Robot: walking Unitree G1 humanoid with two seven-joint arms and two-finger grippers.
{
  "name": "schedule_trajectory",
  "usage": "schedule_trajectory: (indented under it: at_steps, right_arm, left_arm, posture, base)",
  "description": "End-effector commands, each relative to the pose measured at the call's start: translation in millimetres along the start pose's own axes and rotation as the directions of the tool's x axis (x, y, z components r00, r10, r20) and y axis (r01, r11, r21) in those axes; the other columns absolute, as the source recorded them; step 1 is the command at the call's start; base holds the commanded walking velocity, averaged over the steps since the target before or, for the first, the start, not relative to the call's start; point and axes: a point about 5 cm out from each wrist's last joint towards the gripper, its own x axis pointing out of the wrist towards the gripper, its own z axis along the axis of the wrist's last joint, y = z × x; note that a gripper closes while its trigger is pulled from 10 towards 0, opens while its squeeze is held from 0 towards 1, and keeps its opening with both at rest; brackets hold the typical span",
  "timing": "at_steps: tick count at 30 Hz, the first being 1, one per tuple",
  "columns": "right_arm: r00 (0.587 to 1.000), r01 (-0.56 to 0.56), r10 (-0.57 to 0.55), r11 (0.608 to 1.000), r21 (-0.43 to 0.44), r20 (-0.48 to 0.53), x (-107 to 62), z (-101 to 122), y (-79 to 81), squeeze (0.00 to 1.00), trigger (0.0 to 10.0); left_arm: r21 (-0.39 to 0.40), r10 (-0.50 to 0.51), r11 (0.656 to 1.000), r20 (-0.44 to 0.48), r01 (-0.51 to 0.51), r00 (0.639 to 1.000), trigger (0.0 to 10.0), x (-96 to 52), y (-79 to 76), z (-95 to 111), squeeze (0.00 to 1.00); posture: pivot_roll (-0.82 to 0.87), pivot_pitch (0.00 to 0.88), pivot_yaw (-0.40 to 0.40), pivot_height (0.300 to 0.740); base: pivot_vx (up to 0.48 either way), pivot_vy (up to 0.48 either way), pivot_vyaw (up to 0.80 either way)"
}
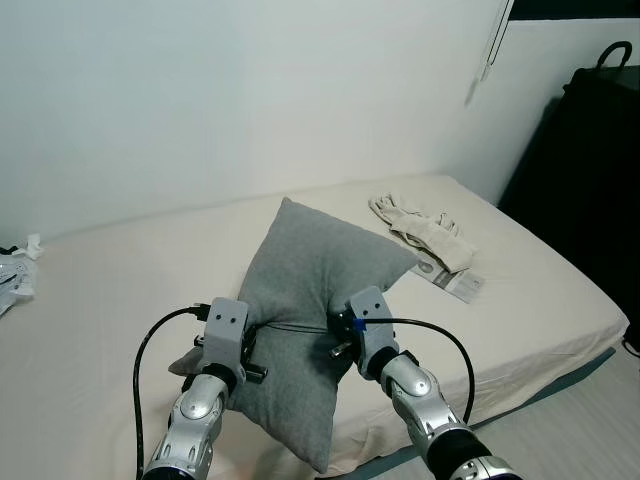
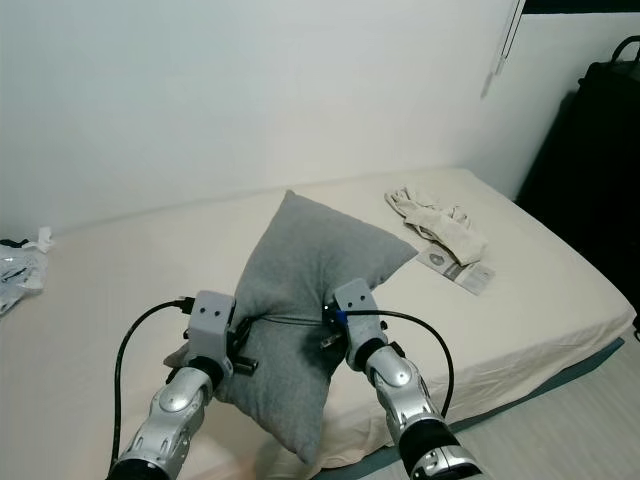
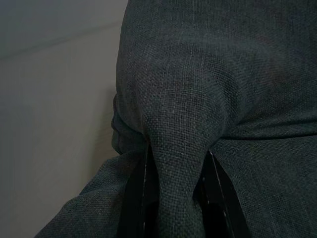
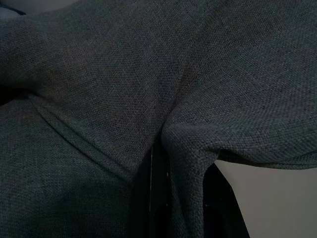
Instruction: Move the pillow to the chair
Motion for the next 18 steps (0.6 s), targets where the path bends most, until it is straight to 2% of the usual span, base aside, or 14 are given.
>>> schedule_trajectory:
  at_steps: [1,18]
  right_arm:
    - [0.998,0.043,-0.043,0.999,0.004,-0.048,-8.1,-11.4,-11.3,0.0,10.0]
    - [0.998,0.059,-0.059,0.998,0.014,-0.035,-9.8,-11.3,-13.7,0.0,10.0]
  left_arm:
    - [-0.004,0.141,0.99,0.077,-0.141,0.987,10.0,0.2,29.4,14.3,0.0]
    - [-0.016,0.152,0.988,0.078,-0.151,0.985,10.0,0.9,33.2,14.7,0.0]
  posture:
    - [0.0,0.044,-0.091,0.74]
    - [-0.01,0.047,-0.075,0.74]
  base:
    - [0.0,0.0,0.0]
    - [0.0,0.0,0.0]
